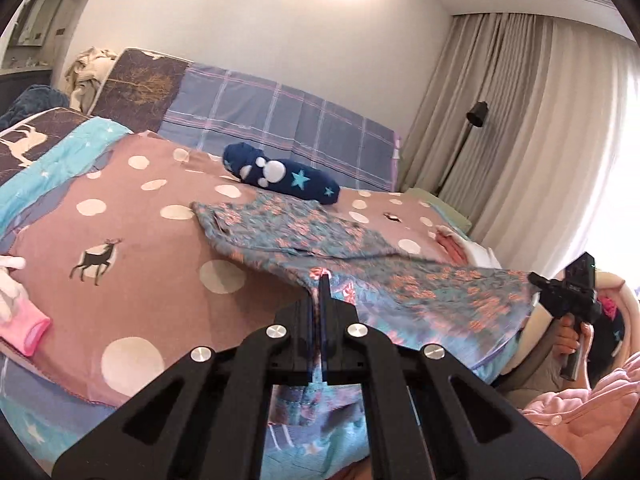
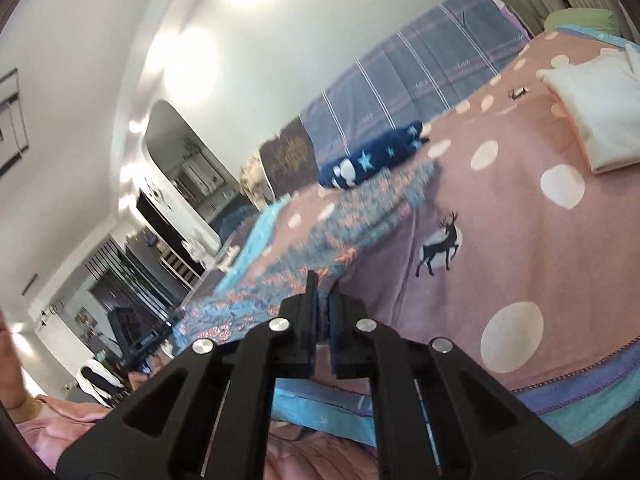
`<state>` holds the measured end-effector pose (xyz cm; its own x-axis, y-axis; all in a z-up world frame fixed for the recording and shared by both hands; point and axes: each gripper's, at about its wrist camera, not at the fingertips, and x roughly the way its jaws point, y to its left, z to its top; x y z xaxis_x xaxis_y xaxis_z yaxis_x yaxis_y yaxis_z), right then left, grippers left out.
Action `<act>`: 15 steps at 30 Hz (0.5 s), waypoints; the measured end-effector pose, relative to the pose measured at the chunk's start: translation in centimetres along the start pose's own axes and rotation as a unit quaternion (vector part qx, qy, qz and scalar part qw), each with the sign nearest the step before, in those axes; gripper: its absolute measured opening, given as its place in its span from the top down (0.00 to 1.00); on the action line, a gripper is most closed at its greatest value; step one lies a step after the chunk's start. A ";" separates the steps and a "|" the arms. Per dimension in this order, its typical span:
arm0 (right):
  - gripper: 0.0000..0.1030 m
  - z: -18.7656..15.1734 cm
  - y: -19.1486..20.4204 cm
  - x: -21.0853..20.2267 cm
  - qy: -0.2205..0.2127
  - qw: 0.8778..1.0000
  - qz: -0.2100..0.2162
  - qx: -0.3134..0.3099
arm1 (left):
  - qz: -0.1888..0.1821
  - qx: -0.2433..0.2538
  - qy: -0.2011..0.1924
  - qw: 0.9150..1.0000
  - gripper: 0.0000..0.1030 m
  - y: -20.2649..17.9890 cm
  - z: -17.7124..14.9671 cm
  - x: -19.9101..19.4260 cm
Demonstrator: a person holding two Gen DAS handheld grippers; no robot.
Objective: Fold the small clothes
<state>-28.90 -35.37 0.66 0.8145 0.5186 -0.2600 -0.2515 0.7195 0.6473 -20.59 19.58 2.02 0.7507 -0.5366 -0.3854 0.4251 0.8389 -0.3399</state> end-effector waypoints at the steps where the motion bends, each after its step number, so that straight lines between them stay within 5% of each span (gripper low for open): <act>1: 0.96 0.2 0.0 -0.1 -0.002 1.000 -0.005 -0.004 | 0.003 -0.001 0.003 1.000 0.98 0.1 0.0 0.3; 6: 0.96 0.9 -1.2 1.9 0.011 1.000 -0.015 0.007 | -0.001 -0.052 0.019 0.998 0.98 1.9 0.8 2.8; 15: 0.95 6.3 -1.7 7.9 -0.004 1.000 -0.022 -0.008 | -0.005 -0.047 0.014 0.999 0.98 2.3 6.1 8.3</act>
<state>-18.70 -35.43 1.99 0.8294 0.4822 -0.2820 -0.2232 0.7488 0.6240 -10.31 17.64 3.30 0.7321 -0.5482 -0.4043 0.3821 0.8219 -0.4225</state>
